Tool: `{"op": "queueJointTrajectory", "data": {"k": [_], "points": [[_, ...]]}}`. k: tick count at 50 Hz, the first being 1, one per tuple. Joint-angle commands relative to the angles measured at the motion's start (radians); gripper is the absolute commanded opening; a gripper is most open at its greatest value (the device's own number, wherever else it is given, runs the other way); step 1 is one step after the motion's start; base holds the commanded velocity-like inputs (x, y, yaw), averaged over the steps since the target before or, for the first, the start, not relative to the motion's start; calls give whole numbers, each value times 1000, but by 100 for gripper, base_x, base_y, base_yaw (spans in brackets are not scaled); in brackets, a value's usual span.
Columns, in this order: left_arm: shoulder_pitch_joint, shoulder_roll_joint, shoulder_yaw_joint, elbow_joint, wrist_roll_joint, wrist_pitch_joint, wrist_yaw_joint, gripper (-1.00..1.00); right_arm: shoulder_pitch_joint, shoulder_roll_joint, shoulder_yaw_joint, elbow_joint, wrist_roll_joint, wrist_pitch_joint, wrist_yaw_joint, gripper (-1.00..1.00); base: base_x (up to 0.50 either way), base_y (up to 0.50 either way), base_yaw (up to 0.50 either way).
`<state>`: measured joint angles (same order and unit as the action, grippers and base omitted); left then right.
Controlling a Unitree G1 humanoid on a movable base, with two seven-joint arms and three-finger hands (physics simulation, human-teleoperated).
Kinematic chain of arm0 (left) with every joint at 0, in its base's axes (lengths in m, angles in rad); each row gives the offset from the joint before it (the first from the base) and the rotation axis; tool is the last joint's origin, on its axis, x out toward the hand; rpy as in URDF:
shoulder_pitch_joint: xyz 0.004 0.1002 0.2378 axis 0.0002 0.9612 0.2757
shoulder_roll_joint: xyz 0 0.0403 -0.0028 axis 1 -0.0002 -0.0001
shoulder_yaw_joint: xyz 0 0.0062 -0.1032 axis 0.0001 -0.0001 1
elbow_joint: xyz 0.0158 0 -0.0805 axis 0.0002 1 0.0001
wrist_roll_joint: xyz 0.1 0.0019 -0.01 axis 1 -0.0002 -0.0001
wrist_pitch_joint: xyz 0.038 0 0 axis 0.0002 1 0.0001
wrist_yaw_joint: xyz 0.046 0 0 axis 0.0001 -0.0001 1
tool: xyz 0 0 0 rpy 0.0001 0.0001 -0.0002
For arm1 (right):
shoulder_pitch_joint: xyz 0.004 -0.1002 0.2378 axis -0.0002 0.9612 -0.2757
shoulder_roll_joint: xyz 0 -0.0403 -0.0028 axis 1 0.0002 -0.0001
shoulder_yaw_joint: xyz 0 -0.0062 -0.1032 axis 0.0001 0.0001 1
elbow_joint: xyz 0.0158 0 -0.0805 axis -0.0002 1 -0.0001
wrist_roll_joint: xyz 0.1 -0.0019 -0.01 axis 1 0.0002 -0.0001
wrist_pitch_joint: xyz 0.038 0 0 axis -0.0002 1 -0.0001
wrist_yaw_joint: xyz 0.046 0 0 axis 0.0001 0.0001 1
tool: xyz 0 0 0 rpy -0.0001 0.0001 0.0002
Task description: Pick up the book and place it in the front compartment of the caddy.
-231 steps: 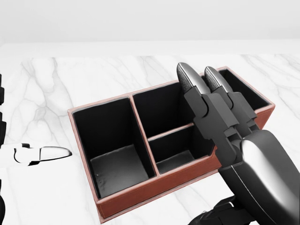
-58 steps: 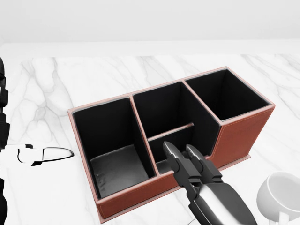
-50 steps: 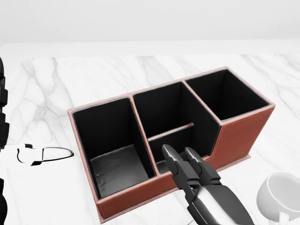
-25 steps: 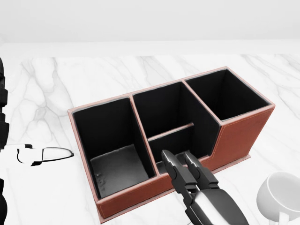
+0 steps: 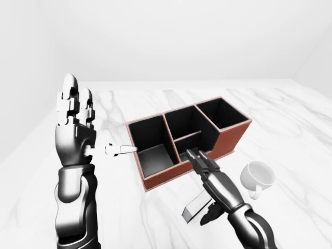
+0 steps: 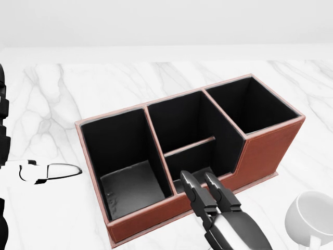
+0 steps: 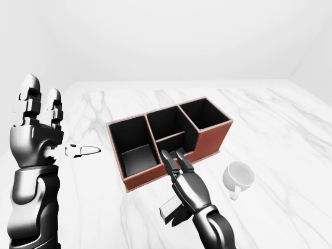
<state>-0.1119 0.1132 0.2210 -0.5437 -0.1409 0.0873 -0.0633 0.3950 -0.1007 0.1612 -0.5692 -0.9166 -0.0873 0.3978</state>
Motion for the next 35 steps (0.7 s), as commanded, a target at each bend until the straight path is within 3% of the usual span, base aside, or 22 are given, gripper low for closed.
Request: {"op": "queueJointTrajectory", "data": {"k": [1, 35], "points": [[0, 0, 1, 2, 0, 0, 0, 100, -8, 2, 6, 40, -17, 0, -24, 100, 0, 0, 0], [2, 0, -1, 2, 0, 0, 0, 100, -24, -8, 12, 138, -40, 0, -79, 100, 0, 0, 0]]}}
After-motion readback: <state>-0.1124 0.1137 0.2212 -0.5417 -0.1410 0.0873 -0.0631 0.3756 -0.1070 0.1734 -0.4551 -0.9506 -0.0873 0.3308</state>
